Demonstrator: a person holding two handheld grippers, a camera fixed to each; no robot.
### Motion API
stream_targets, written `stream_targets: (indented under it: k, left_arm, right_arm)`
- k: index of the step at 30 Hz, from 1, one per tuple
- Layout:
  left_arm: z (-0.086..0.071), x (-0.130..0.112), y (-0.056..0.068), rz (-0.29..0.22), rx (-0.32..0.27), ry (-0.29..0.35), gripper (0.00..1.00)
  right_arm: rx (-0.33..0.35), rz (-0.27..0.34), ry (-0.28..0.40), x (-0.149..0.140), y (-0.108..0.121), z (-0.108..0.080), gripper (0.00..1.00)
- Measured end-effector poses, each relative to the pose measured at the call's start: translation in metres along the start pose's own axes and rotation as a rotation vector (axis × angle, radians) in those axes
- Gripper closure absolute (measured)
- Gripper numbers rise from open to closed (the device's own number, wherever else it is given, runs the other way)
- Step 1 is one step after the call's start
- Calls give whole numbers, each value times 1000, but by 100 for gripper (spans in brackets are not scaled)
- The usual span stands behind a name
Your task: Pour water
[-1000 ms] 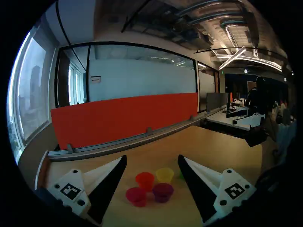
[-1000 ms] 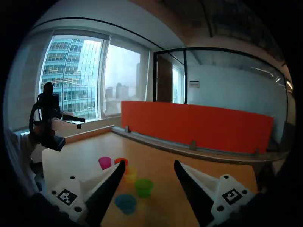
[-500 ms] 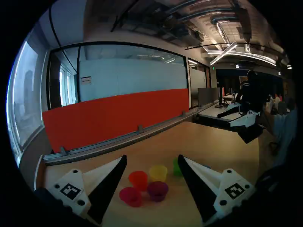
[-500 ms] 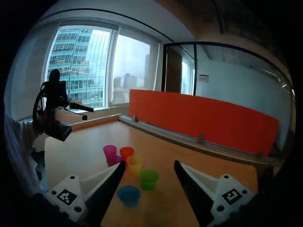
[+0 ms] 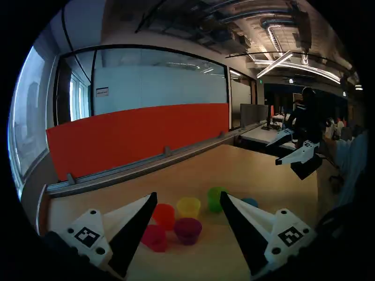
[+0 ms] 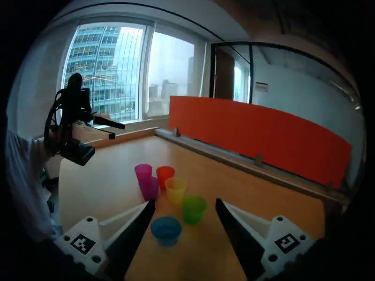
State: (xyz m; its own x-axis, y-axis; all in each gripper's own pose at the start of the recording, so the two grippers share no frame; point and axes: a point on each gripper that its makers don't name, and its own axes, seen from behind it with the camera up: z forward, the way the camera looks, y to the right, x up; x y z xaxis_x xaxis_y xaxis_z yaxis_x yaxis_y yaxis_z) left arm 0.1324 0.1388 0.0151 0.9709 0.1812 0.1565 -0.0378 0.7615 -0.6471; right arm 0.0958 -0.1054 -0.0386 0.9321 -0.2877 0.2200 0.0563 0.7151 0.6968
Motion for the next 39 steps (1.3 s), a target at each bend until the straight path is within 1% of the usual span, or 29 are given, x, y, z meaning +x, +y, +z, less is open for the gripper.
stream_targets:
  k: [12,21,29,39]
  left_arm:
    - [14,-18,8,18,-36,-40,0]
    - [26,-32,12,33,-59,-67,0]
    - [38,-41,15,43,-76,-84,0]
    - [50,-53,18,41,-99,-106,0]
  right_arm:
    - [37,-10,-51,-31,-9,13,0]
    - [68,-24,-91,-54,-18,23,0]
    - [78,-28,-125,-74,-20,33,0]
    - [94,-37,-173,-100,-24,45,0]
